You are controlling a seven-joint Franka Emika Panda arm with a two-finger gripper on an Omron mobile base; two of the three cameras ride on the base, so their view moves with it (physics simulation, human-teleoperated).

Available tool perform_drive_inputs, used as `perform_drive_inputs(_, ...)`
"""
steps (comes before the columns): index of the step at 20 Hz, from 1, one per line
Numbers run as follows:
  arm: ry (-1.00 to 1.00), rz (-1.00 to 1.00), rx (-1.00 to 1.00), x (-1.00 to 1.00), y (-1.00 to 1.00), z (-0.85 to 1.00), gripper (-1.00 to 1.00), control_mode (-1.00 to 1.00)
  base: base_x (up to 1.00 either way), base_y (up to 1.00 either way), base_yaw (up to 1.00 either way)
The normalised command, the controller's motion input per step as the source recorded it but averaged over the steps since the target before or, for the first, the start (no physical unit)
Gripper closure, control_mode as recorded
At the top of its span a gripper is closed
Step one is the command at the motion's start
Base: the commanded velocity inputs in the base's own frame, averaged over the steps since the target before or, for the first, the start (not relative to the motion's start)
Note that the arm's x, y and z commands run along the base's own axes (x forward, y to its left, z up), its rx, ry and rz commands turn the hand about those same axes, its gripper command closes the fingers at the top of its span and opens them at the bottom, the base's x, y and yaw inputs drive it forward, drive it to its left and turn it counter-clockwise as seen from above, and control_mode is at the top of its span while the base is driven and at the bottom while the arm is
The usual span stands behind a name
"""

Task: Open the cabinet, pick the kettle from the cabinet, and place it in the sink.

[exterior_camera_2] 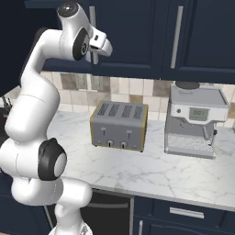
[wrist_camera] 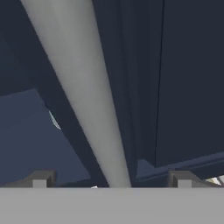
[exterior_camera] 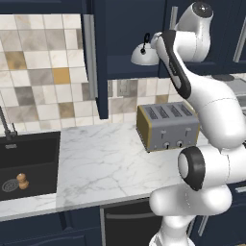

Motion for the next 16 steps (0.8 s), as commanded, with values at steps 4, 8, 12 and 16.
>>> perform_drive_inputs(4,0.00,0.00,0.00,0.29,-0.10,-0.04,-1.00,-1.00,0.00,0.00,0.00)
perform_drive_inputs(8,0.00,0.00,0.00,0.31,-0.06,-0.06,-1.00,-1.00,0.00,0.00,0.00)
perform_drive_inputs(12,0.00,0.00,0.00,0.33,-0.01,-0.08,-1.00,-1.00,0.00,0.00,0.00)
perform_drive_inputs(16,0.00,0.00,0.00,0.33,0.00,-0.09,-1.00,-1.00,0.00,0.00,0.00)
